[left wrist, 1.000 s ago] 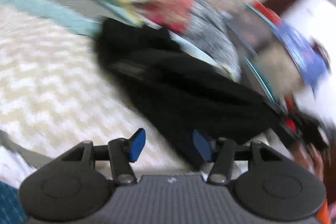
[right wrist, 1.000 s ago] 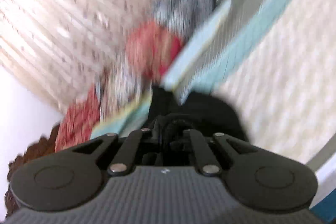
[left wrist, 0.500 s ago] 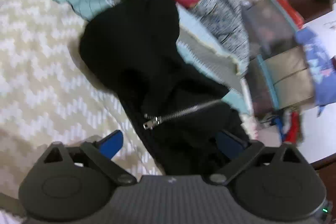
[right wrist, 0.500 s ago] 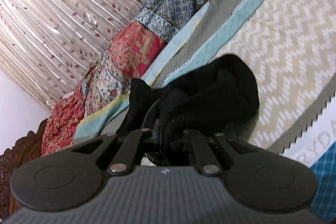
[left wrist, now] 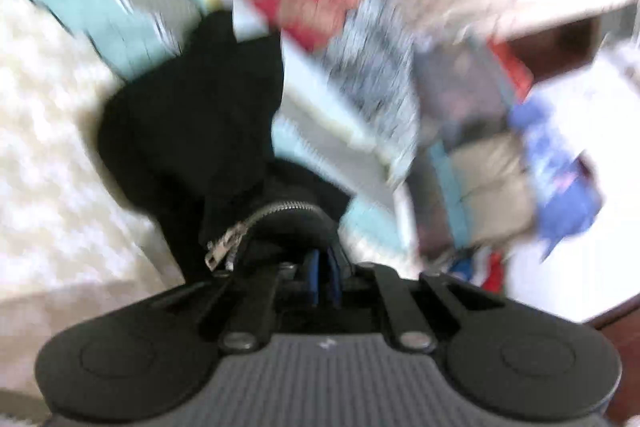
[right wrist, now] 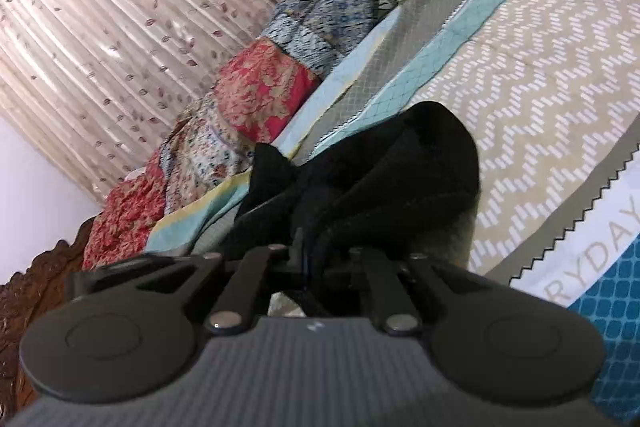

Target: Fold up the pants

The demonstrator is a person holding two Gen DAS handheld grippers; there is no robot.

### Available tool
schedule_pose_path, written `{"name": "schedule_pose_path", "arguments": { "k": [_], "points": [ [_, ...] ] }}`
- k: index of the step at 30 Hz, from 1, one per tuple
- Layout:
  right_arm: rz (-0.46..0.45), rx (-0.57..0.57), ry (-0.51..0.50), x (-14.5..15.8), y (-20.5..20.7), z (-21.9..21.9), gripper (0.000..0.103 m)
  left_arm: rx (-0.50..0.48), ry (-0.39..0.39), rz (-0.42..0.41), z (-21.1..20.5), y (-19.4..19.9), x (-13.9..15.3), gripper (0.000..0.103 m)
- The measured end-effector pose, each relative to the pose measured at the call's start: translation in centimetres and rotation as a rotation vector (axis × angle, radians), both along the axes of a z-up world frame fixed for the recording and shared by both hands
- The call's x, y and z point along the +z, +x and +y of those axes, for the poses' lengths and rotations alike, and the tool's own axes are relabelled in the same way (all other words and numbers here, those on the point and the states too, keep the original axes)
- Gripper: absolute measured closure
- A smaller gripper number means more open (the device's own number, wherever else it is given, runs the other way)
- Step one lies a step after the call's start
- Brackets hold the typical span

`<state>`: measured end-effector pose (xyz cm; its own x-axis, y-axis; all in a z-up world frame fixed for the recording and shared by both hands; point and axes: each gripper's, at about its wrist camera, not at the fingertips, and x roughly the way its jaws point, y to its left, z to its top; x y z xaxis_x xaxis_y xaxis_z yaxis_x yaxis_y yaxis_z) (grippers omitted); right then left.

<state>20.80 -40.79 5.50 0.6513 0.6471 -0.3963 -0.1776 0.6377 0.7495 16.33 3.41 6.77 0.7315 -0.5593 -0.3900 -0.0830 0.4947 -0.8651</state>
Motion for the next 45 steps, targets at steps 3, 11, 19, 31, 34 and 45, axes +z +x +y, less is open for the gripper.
{"name": "schedule_pose_path", "arguments": {
  "k": [3, 11, 19, 31, 34, 45],
  "points": [
    [-0.038, 0.091, 0.015, 0.5, -1.1, 1.6, 0.092, 0.125, -0.049, -0.101, 7.0, -5.8, 3.5, 0.098],
    [-0.154, 0.54, -0.111, 1.1, -5.9, 9.5, 0.083, 0.547, 0.162, -0.186, 19.8, -22.9, 8.7, 0.099],
    [-0.055, 0.602, -0.194, 0.1, -7.3, 10.7, 0.046, 0.669, 0.237, 0.166, 21.5, -27.3, 1.5, 0.098],
    [-0.085, 0.378, -0.249, 0.4, -5.7, 8.2, 0.034, 0.537, 0.25, 0.199, 17.3, -25.5, -2.7, 0.092],
    [-0.189, 0.53, -0.319, 1.6, -6.3, 14.1, 0.025, 0.545, 0.201, 0.212, 17.3, -26.0, -3.5, 0.092],
    [-0.501, 1.133, -0.494, 0.0, -12.6, 41.0, 0.017, 0.548, 0.293, 0.136, 15.4, -35.8, -2.6, 0.091]
  ]
}}
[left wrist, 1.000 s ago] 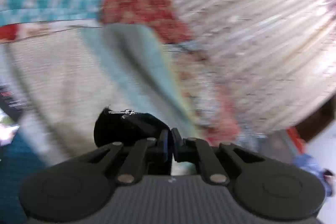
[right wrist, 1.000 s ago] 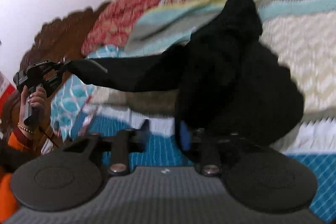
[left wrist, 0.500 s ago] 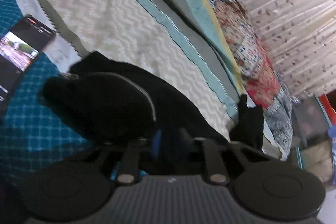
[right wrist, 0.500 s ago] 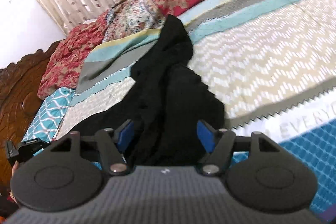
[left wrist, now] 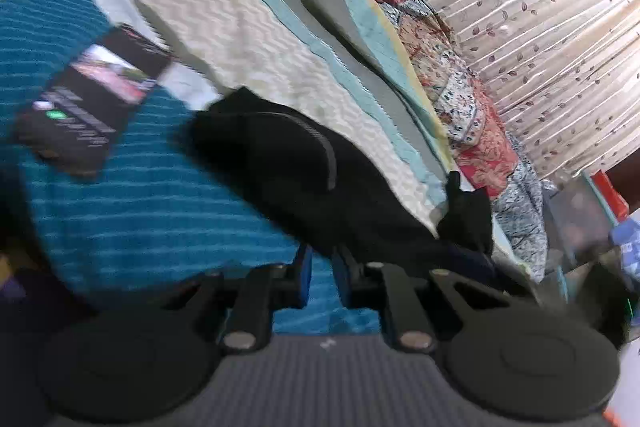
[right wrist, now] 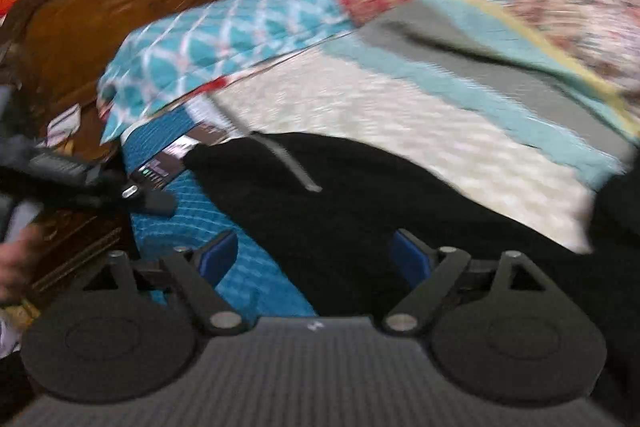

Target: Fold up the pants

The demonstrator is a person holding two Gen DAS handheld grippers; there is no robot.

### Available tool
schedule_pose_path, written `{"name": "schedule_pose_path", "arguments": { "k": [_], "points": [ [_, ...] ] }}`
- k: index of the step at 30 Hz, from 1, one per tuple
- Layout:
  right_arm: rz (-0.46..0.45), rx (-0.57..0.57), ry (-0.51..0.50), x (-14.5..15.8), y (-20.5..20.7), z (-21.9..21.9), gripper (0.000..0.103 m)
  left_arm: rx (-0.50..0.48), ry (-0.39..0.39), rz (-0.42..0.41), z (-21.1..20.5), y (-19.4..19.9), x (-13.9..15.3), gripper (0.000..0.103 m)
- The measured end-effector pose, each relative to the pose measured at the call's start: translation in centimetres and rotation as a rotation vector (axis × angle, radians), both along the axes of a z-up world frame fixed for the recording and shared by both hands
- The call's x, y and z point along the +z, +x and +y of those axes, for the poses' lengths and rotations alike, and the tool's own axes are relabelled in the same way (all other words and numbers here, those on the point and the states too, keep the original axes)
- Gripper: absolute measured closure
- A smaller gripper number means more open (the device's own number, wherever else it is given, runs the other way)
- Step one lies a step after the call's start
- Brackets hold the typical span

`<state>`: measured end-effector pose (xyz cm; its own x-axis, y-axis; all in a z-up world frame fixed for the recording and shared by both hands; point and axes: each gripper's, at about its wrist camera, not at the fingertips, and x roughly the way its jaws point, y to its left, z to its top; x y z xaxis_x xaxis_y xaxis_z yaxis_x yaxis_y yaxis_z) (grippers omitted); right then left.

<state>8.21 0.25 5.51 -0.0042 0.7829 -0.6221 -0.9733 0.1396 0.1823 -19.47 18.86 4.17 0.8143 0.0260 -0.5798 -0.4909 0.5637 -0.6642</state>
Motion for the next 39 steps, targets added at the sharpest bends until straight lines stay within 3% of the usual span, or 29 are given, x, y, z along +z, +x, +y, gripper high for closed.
{"name": "schedule_pose_path", "arguments": {
  "k": [5, 6, 7, 8, 9, 11, 14, 15, 19, 22, 25, 26, 29, 31, 35, 37, 39],
  "points": [
    [-0.011, 0.031, -0.15, -3.4, -1.4, 5.7, 0.02, -0.008, 0.028, 0.013, 0.0, -2.8, 0.0, 0.091],
    [-0.015, 0.004, -0.19, -4.1, -1.3, 6.2, 0.045, -0.012, 0.028, 0.012, 0.1, -2.9, -0.1, 0.091],
    [-0.014, -0.037, -0.223, -4.6, -0.9, 6.8, 0.059, -0.013, 0.029, 0.011, 0.1, -2.8, -0.2, 0.091],
    [0.005, -0.079, -0.224, -4.5, -0.2, 6.8, 0.086, -0.017, 0.025, 0.008, 0.1, -2.6, -0.2, 0.091],
    [0.06, -0.118, -0.203, -3.9, 0.9, 6.6, 0.093, -0.026, 0.02, 0.003, 0.1, -2.3, -0.2, 0.091],
    [0.156, -0.219, -0.115, -1.1, 3.6, 4.7, 0.093, -0.048, 0.018, -0.003, -0.3, -1.4, -0.2, 0.091],
    [0.205, -0.375, 0.071, 5.1, 8.4, -1.0, 0.093, -0.104, 0.033, -0.007, -1.2, 0.4, 0.2, 0.089],
    [0.206, -0.434, 0.139, 7.2, 9.9, -3.4, 0.093, -0.119, 0.038, -0.01, -1.6, 1.0, 0.3, 0.083],
    [0.094, -0.724, 0.376, 14.6, 14.8, -16.7, 0.093, -0.191, 0.055, -0.019, -3.8, 3.4, 0.6, 0.076],
    [0.024, -0.974, 0.485, 16.9, 17.3, -27.4, 0.093, -0.27, 0.066, -0.008, -5.7, 5.8, 0.9, 0.076],
    [0.046, -1.203, 0.559, 16.4, 18.6, -37.5, 0.093, -0.371, 0.1, -0.003, -8.2, 8.6, 1.4, 0.076],
    [0.043, -1.271, 0.56, 15.7, 18.6, -40.2, 0.093, -0.403, 0.107, -0.001, -9.1, 9.6, 1.6, 0.071],
    [0.025, -1.454, 0.49, 12.4, 18.5, -45.7, 0.093, -0.508, 0.155, 0.005, -12.4, 13.0, 2.3, 0.065],
    [0.062, -1.53, 0.433, 9.3, 18.2, -47.4, 0.093, -0.598, 0.194, 0.006, -15.1, 15.5, 2.7, 0.065],
    [0.216, -1.601, 0.364, 3.6, 18.2, -50.5, 0.093, -0.787, 0.294, 0.012, -21.5, 20.5, 3.0, 0.054],
    [0.267, -1.592, 0.375, 2.4, 18.4, -50.6, 0.093, -0.871, 0.308, 0.017, -24.9, 22.8, 2.7, 0.051],
    [0.296, -1.577, 0.396, 2.5, 18.2, -50.4, 0.093, -0.922, 0.321, 0.019, -28.3, 24.8, 2.6, 0.04]
  ]
}}
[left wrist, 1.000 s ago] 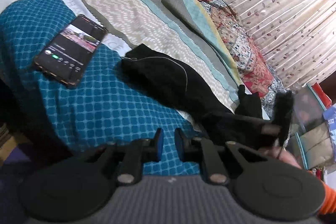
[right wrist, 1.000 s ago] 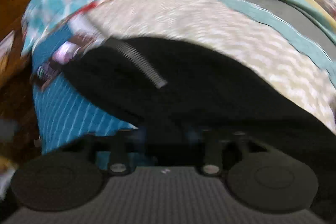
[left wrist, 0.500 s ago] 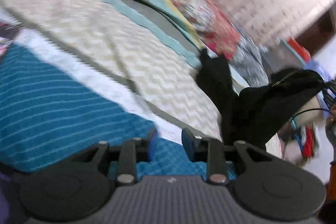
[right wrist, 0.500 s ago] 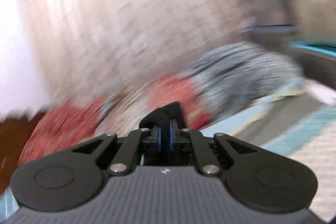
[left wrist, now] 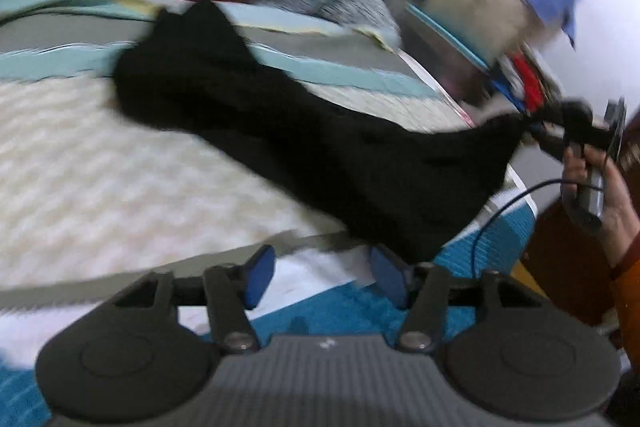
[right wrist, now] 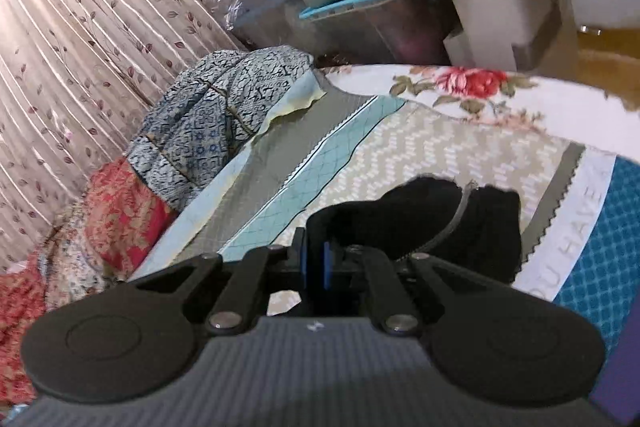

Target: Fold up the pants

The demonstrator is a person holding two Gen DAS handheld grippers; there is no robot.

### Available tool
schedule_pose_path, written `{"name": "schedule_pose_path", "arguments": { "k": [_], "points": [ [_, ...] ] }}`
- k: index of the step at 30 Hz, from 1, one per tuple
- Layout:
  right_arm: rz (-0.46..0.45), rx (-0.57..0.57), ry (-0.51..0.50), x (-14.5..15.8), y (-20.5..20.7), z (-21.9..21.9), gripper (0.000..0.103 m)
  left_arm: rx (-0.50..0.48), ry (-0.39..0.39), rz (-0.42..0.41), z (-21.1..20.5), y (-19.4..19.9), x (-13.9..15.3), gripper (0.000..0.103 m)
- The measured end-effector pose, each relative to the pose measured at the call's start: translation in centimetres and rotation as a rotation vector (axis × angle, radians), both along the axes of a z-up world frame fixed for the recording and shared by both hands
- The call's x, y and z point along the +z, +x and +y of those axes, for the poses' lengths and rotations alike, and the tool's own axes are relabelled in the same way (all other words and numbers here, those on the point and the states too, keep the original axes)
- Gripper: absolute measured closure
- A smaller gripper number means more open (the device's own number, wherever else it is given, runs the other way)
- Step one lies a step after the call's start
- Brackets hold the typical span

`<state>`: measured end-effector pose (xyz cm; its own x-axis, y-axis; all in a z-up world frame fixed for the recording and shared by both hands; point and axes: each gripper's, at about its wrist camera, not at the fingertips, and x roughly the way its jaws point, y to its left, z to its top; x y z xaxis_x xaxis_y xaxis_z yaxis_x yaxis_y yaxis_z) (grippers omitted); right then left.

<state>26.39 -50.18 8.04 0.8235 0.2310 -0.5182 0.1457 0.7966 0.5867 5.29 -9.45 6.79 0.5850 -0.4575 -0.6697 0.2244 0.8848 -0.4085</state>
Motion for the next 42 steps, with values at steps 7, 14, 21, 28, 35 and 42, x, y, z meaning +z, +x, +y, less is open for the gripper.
{"name": "schedule_pose_path", "arguments": {
  "k": [7, 14, 21, 28, 35, 42],
  "points": [
    [-0.114, 0.1, 0.023, 5.8, -0.7, 0.5, 0.093, -0.174, 0.229, -0.118, -11.3, 3.6, -2.3, 0.057],
    [-0.231, 0.17, 0.068, 8.9, -1.5, 1.3, 0.093, 0.032, 0.149, -0.134, -1.5, 3.4, 0.9, 0.093],
    [-0.256, 0.357, 0.287, 7.9, -0.4, 7.6, 0.093, 0.312, 0.246, -0.395, 15.0, -4.2, 15.7, 0.093],
    [-0.265, 0.502, 0.32, 3.4, -3.5, 13.3, 0.093, 0.206, 0.547, -0.336, 13.7, -12.6, 13.9, 0.092],
    [0.107, 0.579, 0.117, -7.1, -7.0, 13.0, 0.087, 0.205, 0.378, 0.127, 11.9, -14.1, -3.3, 0.085],
    [0.133, 0.515, 0.091, -7.1, -7.2, 8.1, 0.042, 0.302, 0.211, -0.023, 18.2, -18.4, 1.0, 0.056]
  ]
}}
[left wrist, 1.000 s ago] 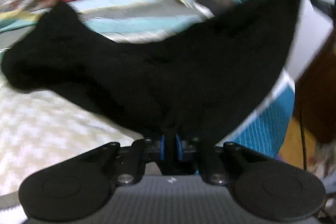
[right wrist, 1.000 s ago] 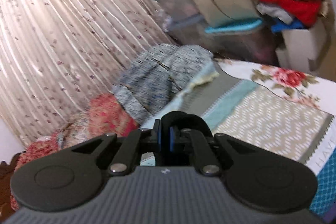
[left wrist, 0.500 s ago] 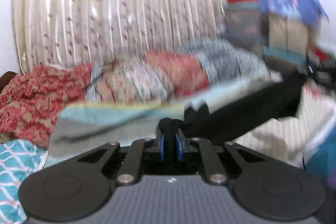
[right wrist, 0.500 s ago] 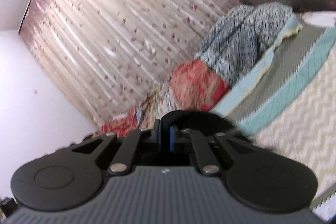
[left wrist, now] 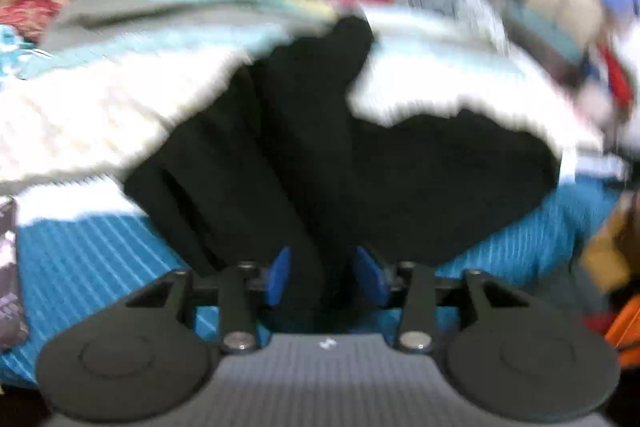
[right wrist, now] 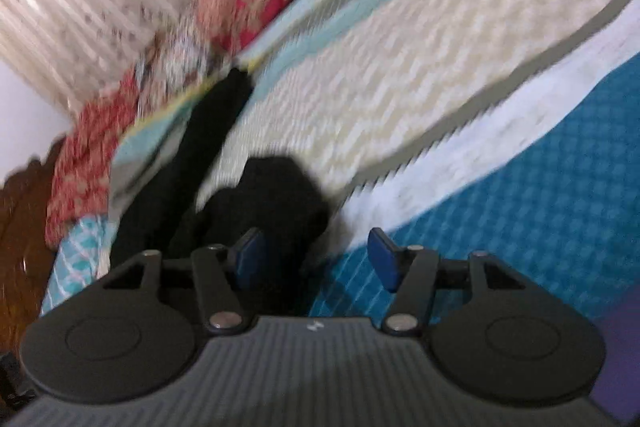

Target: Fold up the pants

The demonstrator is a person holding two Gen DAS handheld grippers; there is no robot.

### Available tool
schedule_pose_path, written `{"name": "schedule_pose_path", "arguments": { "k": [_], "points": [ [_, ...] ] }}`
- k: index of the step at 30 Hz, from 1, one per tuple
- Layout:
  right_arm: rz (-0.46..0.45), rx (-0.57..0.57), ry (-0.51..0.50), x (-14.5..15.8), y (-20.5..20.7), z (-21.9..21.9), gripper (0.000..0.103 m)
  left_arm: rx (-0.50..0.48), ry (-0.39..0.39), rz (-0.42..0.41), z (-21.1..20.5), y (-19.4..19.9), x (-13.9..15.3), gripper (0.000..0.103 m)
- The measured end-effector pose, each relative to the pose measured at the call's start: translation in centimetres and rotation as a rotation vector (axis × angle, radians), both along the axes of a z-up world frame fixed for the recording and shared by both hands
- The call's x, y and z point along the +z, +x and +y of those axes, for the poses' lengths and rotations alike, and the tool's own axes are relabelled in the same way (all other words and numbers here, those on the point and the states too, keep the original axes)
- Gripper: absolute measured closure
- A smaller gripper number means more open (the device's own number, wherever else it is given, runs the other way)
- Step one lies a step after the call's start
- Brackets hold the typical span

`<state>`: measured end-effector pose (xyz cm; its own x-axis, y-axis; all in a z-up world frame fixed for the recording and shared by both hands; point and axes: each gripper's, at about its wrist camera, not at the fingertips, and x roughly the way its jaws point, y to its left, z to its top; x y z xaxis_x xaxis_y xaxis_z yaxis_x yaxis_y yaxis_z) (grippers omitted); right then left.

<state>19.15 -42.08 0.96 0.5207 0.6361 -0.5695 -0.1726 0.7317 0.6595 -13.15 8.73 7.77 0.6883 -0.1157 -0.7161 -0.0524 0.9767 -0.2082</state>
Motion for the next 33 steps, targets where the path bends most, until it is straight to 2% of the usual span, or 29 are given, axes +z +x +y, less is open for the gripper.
{"name": "schedule_pose_path", "arguments": {
  "k": [2, 3, 6, 8, 10, 12, 13, 14, 15, 16, 17, 19, 21, 24, 26, 27, 29, 31, 32, 33],
  "points": [
    [-0.021, -0.065, 0.015, 0.2, 1.0, -1.5, 0.042, 0.131, -0.041, -0.071, 3.7, 0.3, 1.5, 0.047],
    [-0.026, -0.09, 0.024, 0.2, 1.8, -1.8, 0.042, 0.211, -0.074, -0.088, 5.6, 0.9, 1.7, 0.046],
    [-0.027, -0.088, 0.037, -1.0, 4.1, -0.4, 0.042, 0.36, -0.139, -0.071, 10.1, 4.0, 0.3, 0.046],
    [-0.001, -0.041, 0.069, -2.4, 5.8, 1.5, 0.042, 0.399, -0.167, -0.001, 11.6, 6.5, -1.9, 0.046],
    [0.044, 0.007, 0.074, -3.8, 7.4, 4.1, 0.042, 0.396, -0.18, 0.079, 11.8, 8.5, -4.1, 0.044],
    [0.081, 0.09, 0.067, -4.5, 7.7, 7.2, 0.042, 0.381, -0.131, 0.121, 10.6, 9.6, -5.5, 0.04],
    [0.07, 0.132, 0.037, -4.6, 7.5, 8.9, 0.043, 0.373, -0.066, 0.118, 9.3, 9.7, -5.6, 0.041],
    [0.011, 0.155, -0.048, -3.9, 6.7, 10.4, 0.064, 0.361, 0.002, 0.112, 8.1, 9.8, -5.3, 0.065],
    [-0.047, 0.174, -0.142, -3.1, 6.2, 11.7, 0.095, 0.346, 0.035, 0.115, 7.2, 9.7, -5.1, 0.092],
    [-0.072, 0.178, -0.197, -2.3, 6.2, 12.1, 0.096, 0.345, 0.021, 0.119, 6.8, 10.1, -4.3, 0.092],
    [-0.096, 0.138, -0.173, -1.4, 6.5, 11.3, 0.096, 0.365, 0.014, 0.108, 6.7, 9.6, -3.6, 0.092],
    [-0.174, 0.014, -0.072, 1.1, 6.8, 7.8, 0.096, 0.399, 0.01, 0.056, 7.1, 7.9, -1.5, 0.092],
    [-0.263, -0.122, -0.033, 3.1, 6.3, 3.4, 0.096, 0.436, -0.028, 0.011, 7.7, 6.1, 0.1, 0.093],
    [-0.324, -0.304, 0.027, 3.9, 5.6, -2.3, 0.096, 0.469, -0.061, 0.014, 7.7, 4.8, 0.6, 0.092],
    [-0.289, -0.409, 0.043, 2.5, 4.9, -5.2, 0.095, 0.456, -0.107, 0.05, 7.1, 4.4, -0.5, 0.093],
    [-0.247, -0.447, 0.039, 1.5, 4.5, -6.4, 0.091, 0.446, -0.12, 0.073, 6.4, 4.1, -1.2, 0.092],
    [-0.156, -0.513, -0.013, -0.9, 3.5, -7.8, 0.087, 0.432, -0.1, 0.115, 5.0, 3.9, -2.2, 0.092],
    [-0.065, -0.614, -0.133, -2.7, 2.3, -9.0, 0.07, 0.41, -0.097, 0.139, 4.3, 3.8, -3.0, 0.087],
    [-0.02, -0.682, -0.188, -3.3, 1.6, -9.7, 0.052, 0.403, -0.115, 0.133, 4.3, 3.5, -2.8, 0.085],
    [0.02, -0.777, -0.208, -3.8, 0.7, -10.8, 0.049, 0.402, -0.143, 0.11, 4.8, 2.9, -2.3, 0.078]
  ]
}}
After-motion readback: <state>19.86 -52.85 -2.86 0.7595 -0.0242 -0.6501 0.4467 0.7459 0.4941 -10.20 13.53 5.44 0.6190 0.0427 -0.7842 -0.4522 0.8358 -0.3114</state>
